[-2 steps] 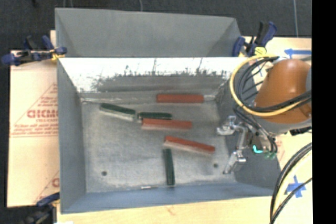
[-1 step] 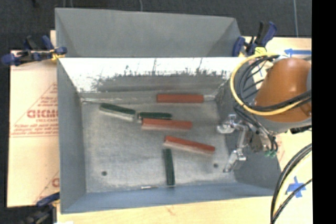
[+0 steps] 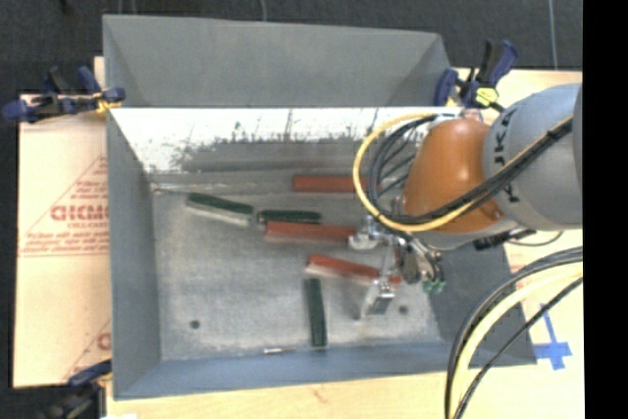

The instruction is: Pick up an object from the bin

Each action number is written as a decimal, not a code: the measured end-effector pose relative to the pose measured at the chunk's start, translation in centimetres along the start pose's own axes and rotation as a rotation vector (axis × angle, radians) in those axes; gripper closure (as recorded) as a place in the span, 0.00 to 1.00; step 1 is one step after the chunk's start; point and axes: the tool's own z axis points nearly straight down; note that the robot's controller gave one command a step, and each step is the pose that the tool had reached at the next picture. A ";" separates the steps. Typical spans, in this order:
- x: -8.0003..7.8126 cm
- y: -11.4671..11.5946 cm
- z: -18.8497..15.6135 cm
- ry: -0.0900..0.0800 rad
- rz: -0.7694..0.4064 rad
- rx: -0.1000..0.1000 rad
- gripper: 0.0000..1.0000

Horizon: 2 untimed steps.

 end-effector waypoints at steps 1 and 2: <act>-0.4 2.1 -4.4 0.011 0.165 0.000 0.00; -1.5 2.1 -5.9 0.001 0.100 0.001 0.00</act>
Offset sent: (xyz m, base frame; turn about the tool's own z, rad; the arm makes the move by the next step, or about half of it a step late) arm 0.0243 0.0215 0.0168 -0.0981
